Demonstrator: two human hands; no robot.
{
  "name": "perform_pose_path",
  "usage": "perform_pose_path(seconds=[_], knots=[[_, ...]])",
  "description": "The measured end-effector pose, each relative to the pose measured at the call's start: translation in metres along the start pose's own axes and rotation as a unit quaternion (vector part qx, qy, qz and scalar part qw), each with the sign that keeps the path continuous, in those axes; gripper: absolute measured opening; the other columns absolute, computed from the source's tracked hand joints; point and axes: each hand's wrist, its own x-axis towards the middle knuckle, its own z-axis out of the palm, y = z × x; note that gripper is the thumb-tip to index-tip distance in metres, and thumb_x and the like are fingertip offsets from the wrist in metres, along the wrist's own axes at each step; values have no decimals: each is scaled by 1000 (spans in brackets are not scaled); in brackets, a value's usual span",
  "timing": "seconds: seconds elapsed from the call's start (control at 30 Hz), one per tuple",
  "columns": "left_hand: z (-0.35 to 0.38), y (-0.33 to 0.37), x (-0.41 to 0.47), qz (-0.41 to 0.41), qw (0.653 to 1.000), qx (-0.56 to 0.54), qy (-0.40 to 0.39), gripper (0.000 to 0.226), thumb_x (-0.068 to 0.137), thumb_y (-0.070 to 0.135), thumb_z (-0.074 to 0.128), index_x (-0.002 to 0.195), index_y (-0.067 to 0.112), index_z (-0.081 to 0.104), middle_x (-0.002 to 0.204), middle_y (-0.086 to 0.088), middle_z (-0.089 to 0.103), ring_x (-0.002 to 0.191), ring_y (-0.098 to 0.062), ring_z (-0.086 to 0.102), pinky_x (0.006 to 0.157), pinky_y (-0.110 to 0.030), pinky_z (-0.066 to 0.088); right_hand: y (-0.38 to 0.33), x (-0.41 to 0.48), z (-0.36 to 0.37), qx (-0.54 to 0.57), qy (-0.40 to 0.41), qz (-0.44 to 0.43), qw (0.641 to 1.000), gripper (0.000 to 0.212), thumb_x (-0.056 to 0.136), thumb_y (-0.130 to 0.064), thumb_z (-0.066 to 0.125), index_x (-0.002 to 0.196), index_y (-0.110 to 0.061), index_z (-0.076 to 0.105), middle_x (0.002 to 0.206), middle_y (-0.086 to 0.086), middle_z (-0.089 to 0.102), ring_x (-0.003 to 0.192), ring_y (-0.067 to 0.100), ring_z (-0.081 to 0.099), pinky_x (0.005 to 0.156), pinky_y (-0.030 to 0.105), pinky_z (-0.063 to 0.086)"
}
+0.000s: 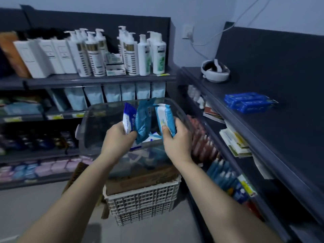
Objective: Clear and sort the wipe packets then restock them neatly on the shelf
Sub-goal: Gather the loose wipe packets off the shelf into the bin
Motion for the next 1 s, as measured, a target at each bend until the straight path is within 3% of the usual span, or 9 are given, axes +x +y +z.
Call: perform_pose_path(seconds=[0.17, 0.4, 0.6, 0.7, 0.77, 0.83, 0.87, 0.93, 1.0], knots=[[-2, -28, 60, -8, 994, 106, 13, 3, 83, 14, 57, 80, 12, 57, 77, -6, 65, 72, -25, 62, 63, -35, 49, 17, 51, 55, 6, -64, -3, 998, 13, 88, -9, 59, 100, -11, 62, 88, -4, 60, 79, 16, 54, 64, 21, 32], [18, -91, 150, -81, 958, 275, -32, 7, 80, 15, 54, 75, 14, 49, 78, -6, 60, 71, -27, 58, 55, -29, 40, 70, 117, 137, -74, -255, 13, 964, 26, 88, -7, 52, 112, -14, 56, 106, 4, 62, 94, 25, 59, 74, 35, 48], [42, -143, 197, -144, 902, 396, -91, 4, 83, 20, 52, 87, 18, 51, 101, -7, 64, 91, -29, 61, 67, -28, 43, 120, 151, 195, -205, -412, -30, 887, 33, 91, -7, 50, 121, -19, 53, 117, 5, 58, 101, 29, 59, 82, 41, 51], [54, -158, 212, -155, 876, 438, -133, 26, 89, 28, 51, 114, 19, 52, 119, -6, 61, 105, -28, 60, 77, -32, 46, 140, 158, 219, -232, -466, -67, 851, 47, 93, -13, 51, 138, -23, 42, 134, 4, 50, 119, 28, 51, 95, 41, 45], [62, -173, 216, -166, 850, 438, -241, 60, 88, 41, 56, 140, 23, 32, 140, -7, 48, 120, -28, 53, 91, -37, 46, 152, 157, 230, -279, -564, -86, 772, 63, 94, -29, 55, 149, -25, 25, 151, 3, 34, 137, 27, 34, 110, 43, 32], [70, -188, 216, -170, 829, 413, -336, 83, 84, 44, 62, 149, 24, 15, 151, -7, 31, 131, -28, 44, 102, -41, 42, 163, 153, 238, -310, -651, -55, 691, 78, 91, -40, 59, 153, -26, 14, 159, 3, 17, 145, 26, 20, 116, 44, 22], [72, -193, 215, -171, 823, 403, -362, 85, 83, 43, 64, 150, 23, 15, 152, -7, 30, 132, -28, 42, 104, -41, 41, 167, 152, 240, -313, -675, -35, 667, 81, 90, -42, 61, 153, -25, 13, 161, 2, 10, 146, 25, 15, 117, 43, 21], [73, -202, 215, -176, 820, 388, -381, 81, 82, 39, 66, 146, 20, 21, 148, -6, 36, 129, -26, 44, 103, -39, 41, 173, 152, 243, -306, -693, -11, 653, 83, 90, -42, 62, 154, -25, 12, 162, 1, 1, 148, 23, 8, 119, 40, 18], [73, -206, 217, -180, 822, 384, -380, 75, 82, 39, 66, 143, 21, 27, 145, -6, 41, 128, -25, 45, 102, -39, 42, 173, 153, 241, -294, -688, -3, 664, 80, 90, -41, 61, 154, -25, 14, 162, 0, 1, 148, 21, 8, 119, 37, 17]])
